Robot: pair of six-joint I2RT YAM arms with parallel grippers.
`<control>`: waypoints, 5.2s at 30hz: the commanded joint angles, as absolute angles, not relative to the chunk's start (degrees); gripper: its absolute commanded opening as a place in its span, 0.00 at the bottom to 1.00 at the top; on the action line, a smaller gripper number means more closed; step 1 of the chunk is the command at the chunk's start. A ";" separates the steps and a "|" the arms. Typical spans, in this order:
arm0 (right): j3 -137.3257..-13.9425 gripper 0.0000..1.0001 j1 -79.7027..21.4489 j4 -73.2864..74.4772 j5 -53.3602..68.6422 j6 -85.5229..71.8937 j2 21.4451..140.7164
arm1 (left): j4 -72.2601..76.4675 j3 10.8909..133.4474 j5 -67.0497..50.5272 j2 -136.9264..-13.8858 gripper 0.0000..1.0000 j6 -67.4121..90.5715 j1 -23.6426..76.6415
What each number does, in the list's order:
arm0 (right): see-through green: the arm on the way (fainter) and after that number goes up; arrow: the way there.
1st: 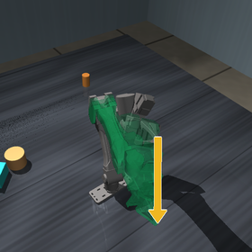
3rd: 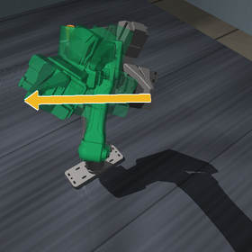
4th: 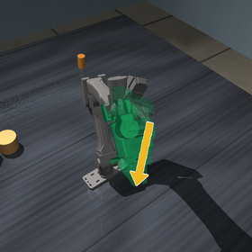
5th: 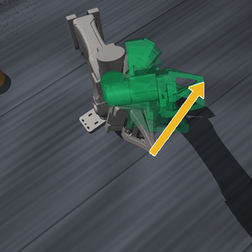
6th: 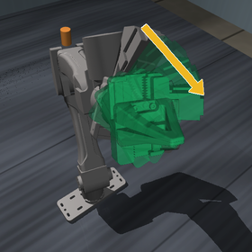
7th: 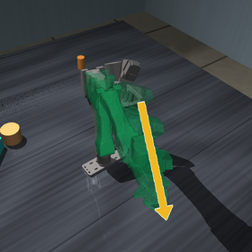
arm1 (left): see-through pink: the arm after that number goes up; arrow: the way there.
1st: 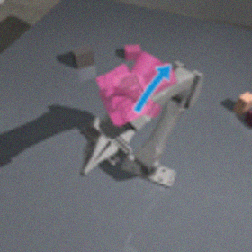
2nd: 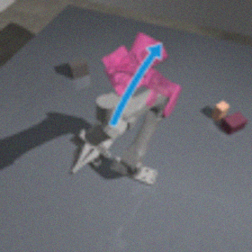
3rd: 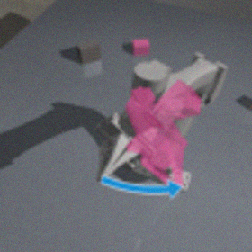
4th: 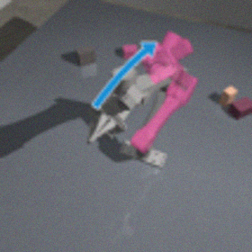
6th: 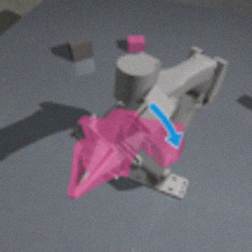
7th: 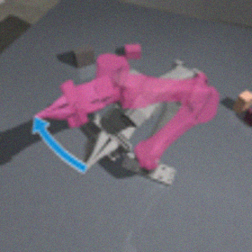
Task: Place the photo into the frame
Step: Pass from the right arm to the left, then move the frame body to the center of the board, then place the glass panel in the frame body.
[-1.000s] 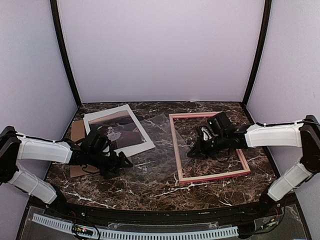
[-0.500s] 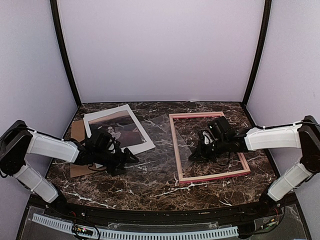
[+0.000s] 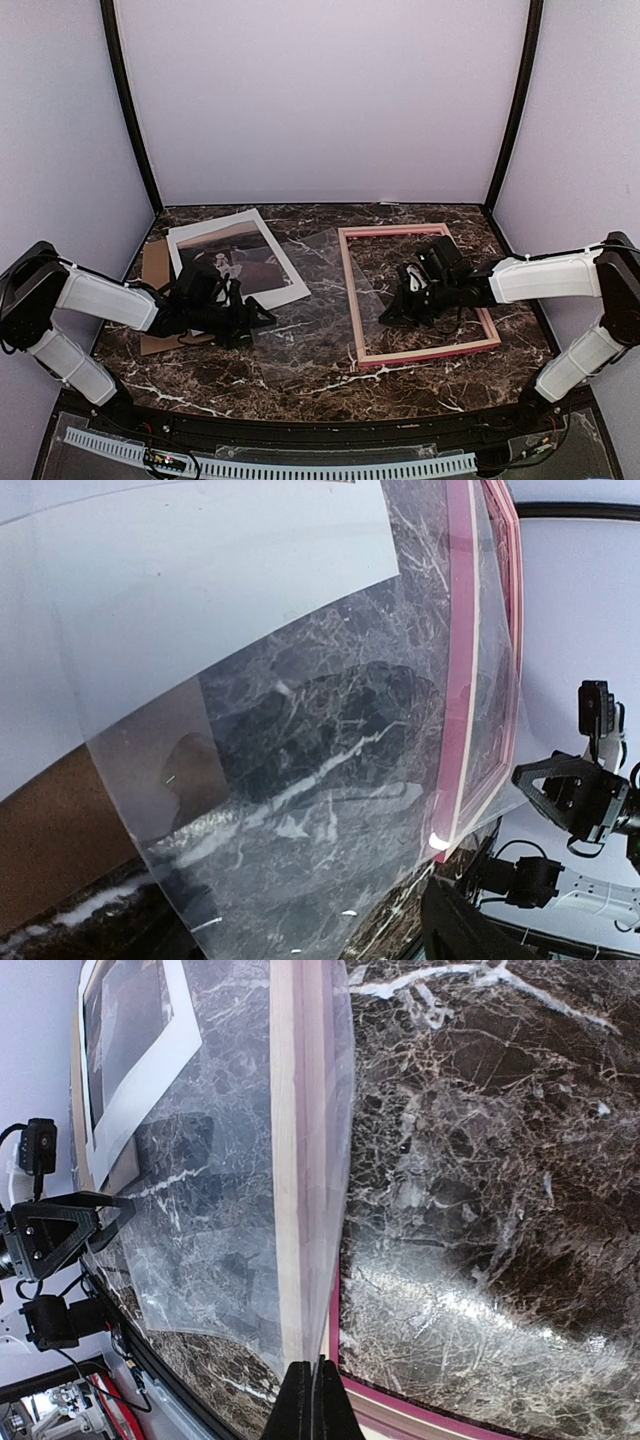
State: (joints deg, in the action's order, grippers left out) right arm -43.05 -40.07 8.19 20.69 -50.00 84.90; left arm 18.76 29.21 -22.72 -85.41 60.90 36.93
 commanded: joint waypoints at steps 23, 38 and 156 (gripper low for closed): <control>-42.74 0.03 -40.69 7.94 23.66 -46.73 85.43 | 14.37 38.74 -20.50 -85.98 0.02 51.12 35.68; -52.94 0.94 -30.78 27.04 5.63 -31.36 83.00 | -6.04 50.38 -19.26 -74.86 0.00 39.27 35.44; -49.41 0.70 1.21 27.91 4.01 -19.35 82.73 | 14.86 65.35 -27.36 -107.61 0.00 46.12 46.58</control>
State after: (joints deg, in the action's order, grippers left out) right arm -49.82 0.99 29.52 3.09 -19.97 81.91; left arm 13.61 65.41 -28.01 -112.42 49.50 46.04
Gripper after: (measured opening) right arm 0.697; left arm 0.025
